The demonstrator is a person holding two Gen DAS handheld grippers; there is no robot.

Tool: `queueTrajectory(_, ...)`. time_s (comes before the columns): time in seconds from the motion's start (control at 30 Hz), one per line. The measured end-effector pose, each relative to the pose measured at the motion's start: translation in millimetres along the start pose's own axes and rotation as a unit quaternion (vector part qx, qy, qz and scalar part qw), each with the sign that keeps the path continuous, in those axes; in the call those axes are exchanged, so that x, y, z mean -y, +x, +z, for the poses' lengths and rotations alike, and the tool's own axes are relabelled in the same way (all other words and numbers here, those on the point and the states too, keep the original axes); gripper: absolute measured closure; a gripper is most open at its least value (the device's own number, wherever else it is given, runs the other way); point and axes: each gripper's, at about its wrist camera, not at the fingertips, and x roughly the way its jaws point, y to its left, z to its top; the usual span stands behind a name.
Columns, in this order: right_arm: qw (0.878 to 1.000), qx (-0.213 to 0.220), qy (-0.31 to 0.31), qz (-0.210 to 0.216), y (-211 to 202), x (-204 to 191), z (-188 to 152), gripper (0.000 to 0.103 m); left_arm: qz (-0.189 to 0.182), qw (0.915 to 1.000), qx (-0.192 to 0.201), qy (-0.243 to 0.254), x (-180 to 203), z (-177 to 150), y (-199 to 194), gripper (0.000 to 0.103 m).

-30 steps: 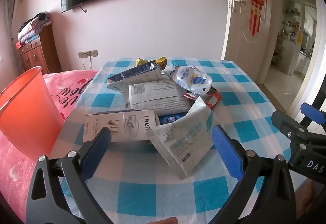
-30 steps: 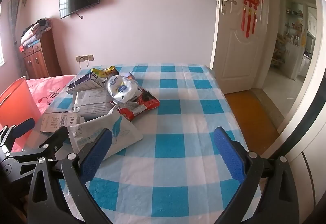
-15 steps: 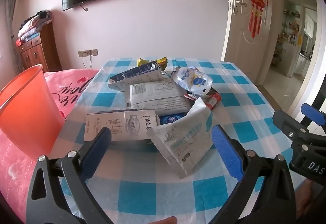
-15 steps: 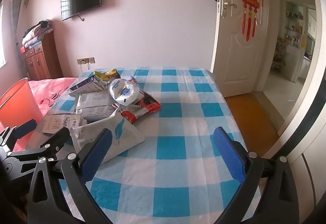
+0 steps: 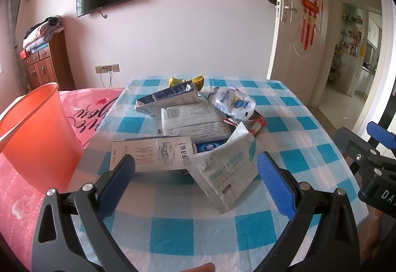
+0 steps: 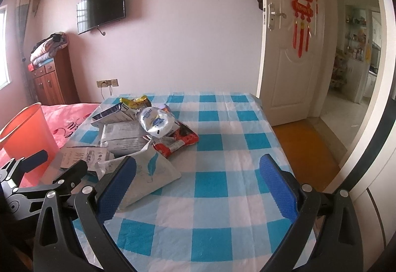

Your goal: Collect trash

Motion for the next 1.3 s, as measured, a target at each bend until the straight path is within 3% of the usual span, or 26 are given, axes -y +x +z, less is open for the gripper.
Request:
queueTrajectory(0.57,0.999,0.008,-0.008,0.034,-28.7,-18.0,-1.3,0.005,0.004,0.9993,0.036,0.008,-8.0,2.4,-34.0,0.004)
queueTrajectory(1.3,0.999,0.000,-0.030,0.018,-33.1,-26.9,-3.4,0.005,0.007,0.9994,0.032,0.007,-15.8,0.7,-38.5,0.004)
